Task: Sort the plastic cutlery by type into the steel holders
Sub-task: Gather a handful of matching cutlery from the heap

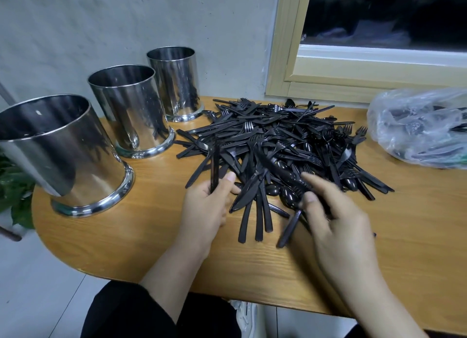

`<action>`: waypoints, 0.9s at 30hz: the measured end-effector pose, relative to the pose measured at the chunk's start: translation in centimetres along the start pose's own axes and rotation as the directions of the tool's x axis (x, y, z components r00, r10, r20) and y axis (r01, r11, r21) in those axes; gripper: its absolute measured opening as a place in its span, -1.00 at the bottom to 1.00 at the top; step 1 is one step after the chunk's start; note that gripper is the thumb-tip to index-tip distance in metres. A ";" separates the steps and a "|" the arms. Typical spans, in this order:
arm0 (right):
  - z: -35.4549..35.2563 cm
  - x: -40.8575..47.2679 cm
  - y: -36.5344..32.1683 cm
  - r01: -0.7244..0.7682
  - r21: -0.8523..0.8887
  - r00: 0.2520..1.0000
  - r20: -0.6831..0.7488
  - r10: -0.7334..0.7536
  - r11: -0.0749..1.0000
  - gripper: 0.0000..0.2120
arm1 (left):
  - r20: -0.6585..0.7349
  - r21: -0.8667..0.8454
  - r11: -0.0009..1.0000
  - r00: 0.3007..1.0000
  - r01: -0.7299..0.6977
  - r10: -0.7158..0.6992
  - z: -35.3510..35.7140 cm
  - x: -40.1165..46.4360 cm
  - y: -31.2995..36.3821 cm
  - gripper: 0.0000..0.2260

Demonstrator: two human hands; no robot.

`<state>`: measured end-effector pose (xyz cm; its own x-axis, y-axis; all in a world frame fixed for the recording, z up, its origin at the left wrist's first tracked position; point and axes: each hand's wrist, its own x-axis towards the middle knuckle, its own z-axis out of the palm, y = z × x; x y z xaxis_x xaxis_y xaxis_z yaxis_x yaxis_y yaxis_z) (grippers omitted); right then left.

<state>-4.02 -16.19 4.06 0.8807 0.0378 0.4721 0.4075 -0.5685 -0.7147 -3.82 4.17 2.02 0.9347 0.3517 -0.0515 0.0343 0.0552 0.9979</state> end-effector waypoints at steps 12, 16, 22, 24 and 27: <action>3.2 1.4 0.5 0.107 -0.369 0.931 0.362 0.036 0.923 -0.56 | -0.197 -0.258 0.966 0.978 0.017 -0.070 -0.4 -1.4 0.1 -0.74; 4.4 2.6 -0.3 0.163 -0.488 0.877 0.470 0.101 0.857 -0.56 | -0.165 -0.245 0.969 0.986 -0.034 -0.007 -0.2 -1.7 -0.1 -0.74; 5.4 3.1 -0.9 0.136 -0.511 0.866 0.478 0.149 0.849 -0.66 | -0.124 -0.210 0.977 0.992 -0.037 0.011 -0.7 -1.6 -0.7 -0.74; 5.7 3.5 -1.2 0.126 -0.509 0.862 0.481 0.160 0.851 -0.74 | -0.111 -0.190 0.981 0.994 -0.043 0.022 -0.7 -1.6 -0.8 -0.74; 5.7 4.2 -1.1 0.105 -0.521 0.863 0.472 0.183 0.847 -0.77 | -0.096 -0.152 0.987 0.995 -0.051 0.036 -0.5 -1.6 -0.9 -0.74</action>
<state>0.60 -10.72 3.91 0.9482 0.3161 0.0329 0.3119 -0.9056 -0.2875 -5.51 3.98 1.18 0.8971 0.4414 -0.0187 -0.0676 0.1789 0.9815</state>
